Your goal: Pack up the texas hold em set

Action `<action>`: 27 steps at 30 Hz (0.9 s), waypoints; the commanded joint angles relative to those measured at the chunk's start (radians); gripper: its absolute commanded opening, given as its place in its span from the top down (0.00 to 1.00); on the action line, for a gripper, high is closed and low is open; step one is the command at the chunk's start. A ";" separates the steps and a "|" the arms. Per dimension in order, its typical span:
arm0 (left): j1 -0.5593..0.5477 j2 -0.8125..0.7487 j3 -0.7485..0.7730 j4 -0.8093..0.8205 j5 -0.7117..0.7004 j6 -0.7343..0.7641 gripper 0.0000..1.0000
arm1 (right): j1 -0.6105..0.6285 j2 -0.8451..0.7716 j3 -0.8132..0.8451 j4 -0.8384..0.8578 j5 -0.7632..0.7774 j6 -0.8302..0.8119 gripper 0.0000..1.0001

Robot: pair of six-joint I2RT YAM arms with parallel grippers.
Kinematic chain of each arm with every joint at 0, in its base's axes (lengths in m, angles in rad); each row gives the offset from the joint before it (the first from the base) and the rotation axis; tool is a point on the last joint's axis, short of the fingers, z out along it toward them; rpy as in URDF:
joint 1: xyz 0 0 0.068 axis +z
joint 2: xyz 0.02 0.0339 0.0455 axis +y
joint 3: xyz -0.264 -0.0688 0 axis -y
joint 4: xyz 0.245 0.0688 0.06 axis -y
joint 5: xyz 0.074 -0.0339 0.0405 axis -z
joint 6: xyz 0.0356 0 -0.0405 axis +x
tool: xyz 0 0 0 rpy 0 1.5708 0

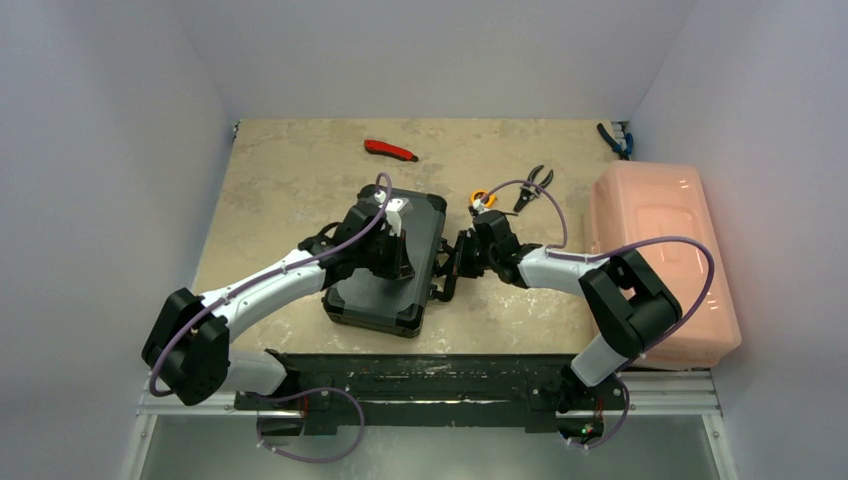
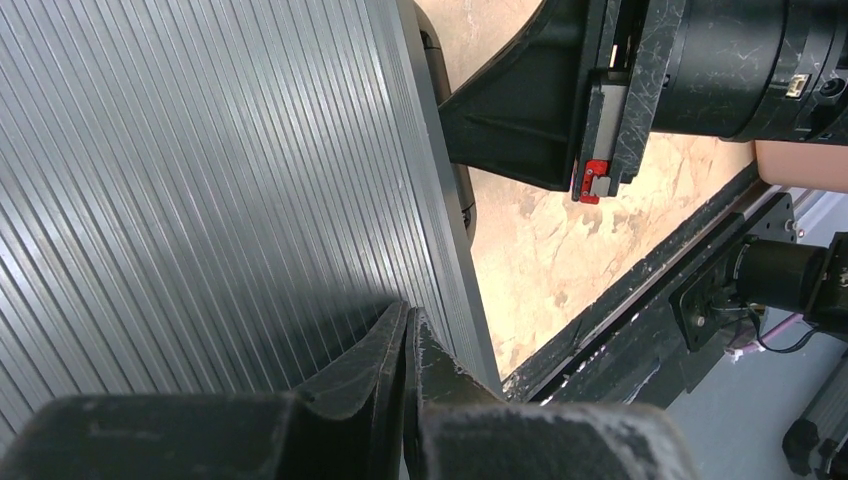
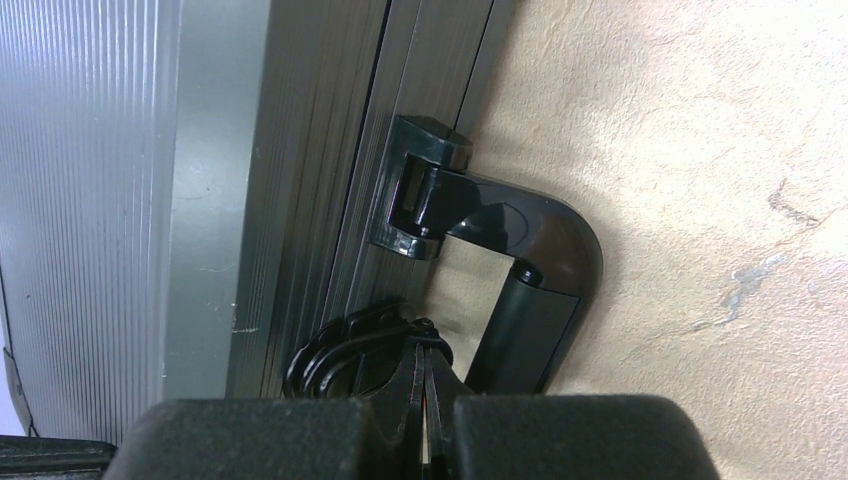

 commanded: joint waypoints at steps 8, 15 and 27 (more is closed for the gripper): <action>-0.014 -0.005 0.055 -0.201 -0.035 0.021 0.98 | 0.007 0.088 0.006 -0.014 0.048 -0.023 1.00; -0.016 -0.043 0.081 -0.236 -0.041 0.012 0.99 | 0.008 0.111 0.000 -0.006 0.067 -0.021 1.00; -0.017 -0.150 0.106 -0.280 -0.080 0.003 0.96 | 0.011 0.045 0.014 -0.048 0.077 -0.028 1.00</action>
